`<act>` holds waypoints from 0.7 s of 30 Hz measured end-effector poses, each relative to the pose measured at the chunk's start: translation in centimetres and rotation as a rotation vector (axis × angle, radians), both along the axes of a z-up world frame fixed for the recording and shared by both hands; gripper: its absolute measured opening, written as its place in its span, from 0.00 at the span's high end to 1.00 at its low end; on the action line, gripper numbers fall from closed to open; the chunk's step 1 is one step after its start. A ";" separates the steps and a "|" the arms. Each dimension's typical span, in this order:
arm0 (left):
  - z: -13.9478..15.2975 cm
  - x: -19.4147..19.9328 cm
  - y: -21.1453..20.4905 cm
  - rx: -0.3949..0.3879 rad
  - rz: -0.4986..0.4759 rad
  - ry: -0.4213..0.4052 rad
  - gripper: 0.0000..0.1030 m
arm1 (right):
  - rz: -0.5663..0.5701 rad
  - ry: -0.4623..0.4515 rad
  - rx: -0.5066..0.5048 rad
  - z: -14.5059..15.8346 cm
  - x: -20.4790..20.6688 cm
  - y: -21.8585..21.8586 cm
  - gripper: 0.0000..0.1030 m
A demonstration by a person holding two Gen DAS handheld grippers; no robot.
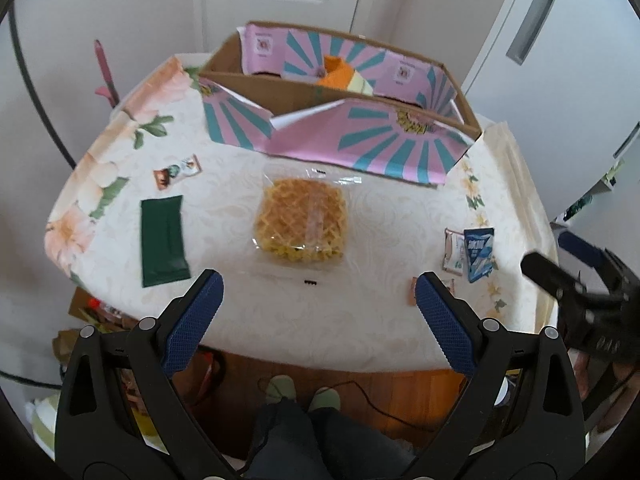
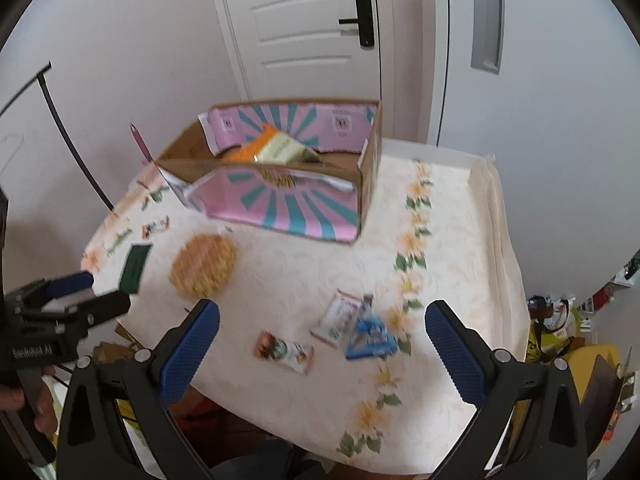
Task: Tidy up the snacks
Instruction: 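Lower the left tool over the waffle packet while the right tool moves toward the white packet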
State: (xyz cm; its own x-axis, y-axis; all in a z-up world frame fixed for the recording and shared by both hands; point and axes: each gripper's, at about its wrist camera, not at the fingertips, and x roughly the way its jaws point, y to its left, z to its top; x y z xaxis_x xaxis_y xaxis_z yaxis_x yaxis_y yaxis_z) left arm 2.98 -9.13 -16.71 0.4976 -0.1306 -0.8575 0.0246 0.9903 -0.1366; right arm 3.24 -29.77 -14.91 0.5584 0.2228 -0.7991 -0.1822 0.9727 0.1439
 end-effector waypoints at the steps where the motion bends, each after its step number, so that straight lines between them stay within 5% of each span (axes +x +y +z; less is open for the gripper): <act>1: -0.5 0.5 -0.1 0.002 -0.007 0.000 0.06 | -0.006 0.004 -0.004 -0.5 -0.2 0.0 0.01; 21: -9.1 8.6 0.0 0.014 -0.071 0.070 0.06 | -0.077 0.026 0.025 -7.5 -0.9 2.4 0.01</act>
